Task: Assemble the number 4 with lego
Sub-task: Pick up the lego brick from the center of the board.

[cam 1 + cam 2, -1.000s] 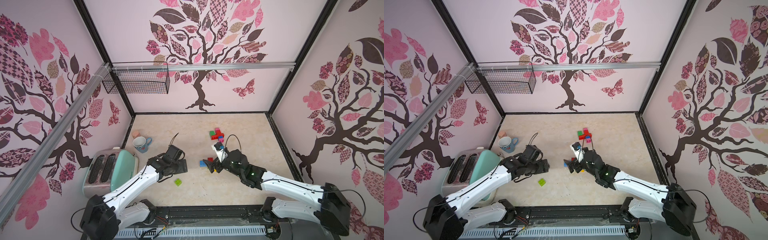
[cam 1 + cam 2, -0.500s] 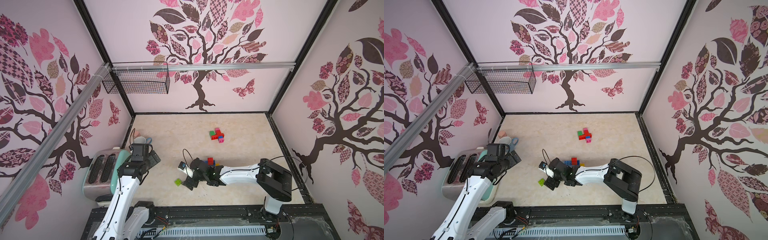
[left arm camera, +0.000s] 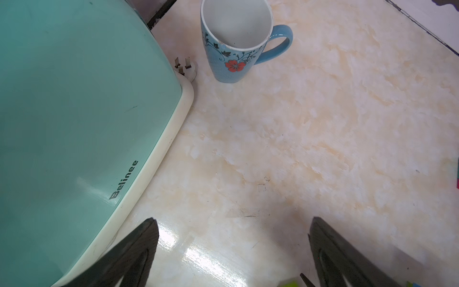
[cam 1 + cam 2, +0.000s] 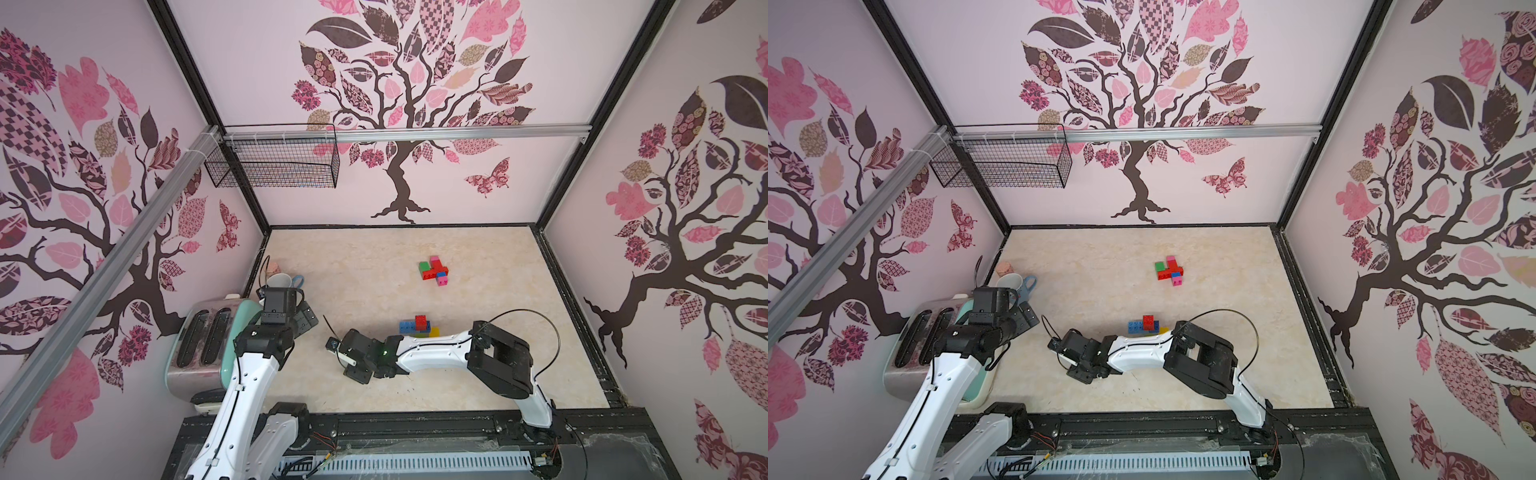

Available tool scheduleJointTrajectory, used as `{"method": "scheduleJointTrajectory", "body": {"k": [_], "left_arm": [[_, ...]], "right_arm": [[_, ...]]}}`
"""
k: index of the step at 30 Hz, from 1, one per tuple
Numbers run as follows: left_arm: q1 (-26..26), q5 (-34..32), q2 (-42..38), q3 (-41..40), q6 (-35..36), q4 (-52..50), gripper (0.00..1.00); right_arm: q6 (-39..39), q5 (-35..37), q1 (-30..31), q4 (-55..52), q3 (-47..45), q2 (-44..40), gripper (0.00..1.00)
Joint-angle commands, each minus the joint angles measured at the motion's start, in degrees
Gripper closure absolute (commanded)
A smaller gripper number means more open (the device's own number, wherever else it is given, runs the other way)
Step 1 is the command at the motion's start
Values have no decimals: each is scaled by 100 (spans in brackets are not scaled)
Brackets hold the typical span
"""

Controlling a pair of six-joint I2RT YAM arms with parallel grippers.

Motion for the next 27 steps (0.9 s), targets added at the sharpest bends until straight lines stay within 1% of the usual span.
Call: {"method": "scheduleJointTrajectory", "body": {"k": [1,5,10,15,18,21,24,26,27], "left_arm": [[28,-144,-34,110,106,129,2],[24,-82,21,100,124,173,2],[28,-73,85,92,157,199,2],[29,-49,91,78,174,217,2],[26,28,97,70,205,252,2],[22,253,109,42,308,330,2],[24,785,122,-66,433,521,2],[29,1197,128,-150,486,661,2],[7,1380,147,-194,421,726,2]], "right_arm": [[85,360,-60,-202,-28,-9,44],[79,319,-56,79,-263,-258,50],[12,116,-56,56,-221,-223,57],[-46,-7,-52,104,-275,-270,60],[-52,-30,-54,215,-371,-412,68],[-78,5,-69,413,-518,-801,77],[-273,-232,-163,617,-835,-1505,90],[-656,-487,-259,549,-1048,-2039,100],[-922,-651,-319,461,-1177,-2335,100]]}}
